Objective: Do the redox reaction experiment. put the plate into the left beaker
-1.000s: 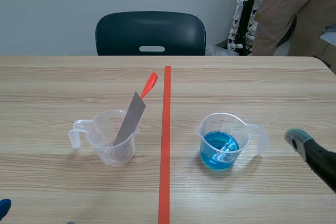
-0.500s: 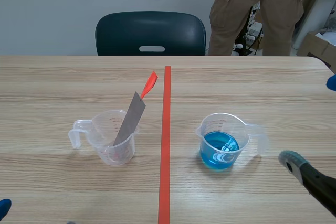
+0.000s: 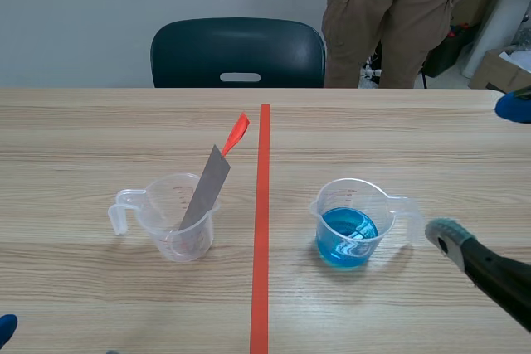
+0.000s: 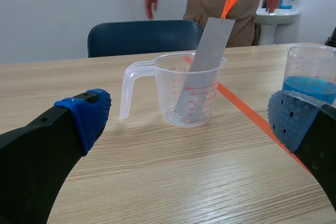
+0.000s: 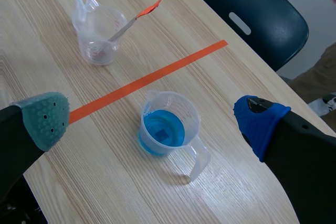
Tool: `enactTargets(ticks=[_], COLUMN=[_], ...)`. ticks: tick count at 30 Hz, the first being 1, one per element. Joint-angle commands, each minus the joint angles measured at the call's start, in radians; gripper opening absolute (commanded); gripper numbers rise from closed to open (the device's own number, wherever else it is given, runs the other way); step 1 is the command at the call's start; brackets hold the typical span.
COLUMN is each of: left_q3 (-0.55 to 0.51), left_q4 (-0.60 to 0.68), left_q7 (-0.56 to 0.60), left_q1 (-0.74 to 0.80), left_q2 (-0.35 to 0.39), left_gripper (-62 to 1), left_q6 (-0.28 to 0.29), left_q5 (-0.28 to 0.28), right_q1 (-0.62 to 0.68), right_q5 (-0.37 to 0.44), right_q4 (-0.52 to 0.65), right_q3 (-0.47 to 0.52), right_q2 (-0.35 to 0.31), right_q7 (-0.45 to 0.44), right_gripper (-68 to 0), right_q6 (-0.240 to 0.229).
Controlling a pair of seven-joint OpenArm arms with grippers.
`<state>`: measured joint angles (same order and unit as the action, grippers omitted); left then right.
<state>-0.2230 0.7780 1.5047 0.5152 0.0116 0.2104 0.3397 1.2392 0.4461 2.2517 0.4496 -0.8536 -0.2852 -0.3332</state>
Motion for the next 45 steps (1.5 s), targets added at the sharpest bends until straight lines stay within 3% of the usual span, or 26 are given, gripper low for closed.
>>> enactTargets(ticks=[1, 3, 7, 9, 24, 45], left_q3=[-0.002, -0.002, -0.002, -0.002, -0.002, -0.002], left_q4=[0.016, 0.016, 0.016, 0.016, 0.016, 0.016], left_q7=[0.021, 0.021, 0.021, 0.021, 0.021, 0.017], left_q1=[-0.003, -0.003, -0.003, -0.003, -0.003, -0.014], left_q2=[0.008, 0.008, 0.008, 0.008, 0.008, 0.008], left_gripper=[1.4, 1.4, 1.4, 1.4, 1.4, 1.4], left_q6=[0.002, 0.002, 0.002, 0.002, 0.002, 0.002], left_q5=[-0.006, -0.006, -0.006, -0.006, -0.006, -0.006], right_q1=[-0.01, -0.01, -0.01, -0.013, -0.012, -0.012], right_q5=[0.011, 0.011, 0.011, 0.01, -0.043, -0.043], right_q4=[0.008, 0.008, 0.008, 0.008, 0.007, 0.007], right_q3=[0.003, 0.003, 0.003, 0.003, 0.003, 0.003], right_q2=[-0.005, -0.005, -0.005, -0.005, -0.005, -0.005], right_q7=[-0.002, 0.0, -0.001, -0.002, 0.003, 0.01], right_gripper=[0.4, 0.4, 0.4, 0.4, 0.4, 0.4], right_q6=[0.005, 0.026, 0.11, 0.125, 0.132, 0.136])
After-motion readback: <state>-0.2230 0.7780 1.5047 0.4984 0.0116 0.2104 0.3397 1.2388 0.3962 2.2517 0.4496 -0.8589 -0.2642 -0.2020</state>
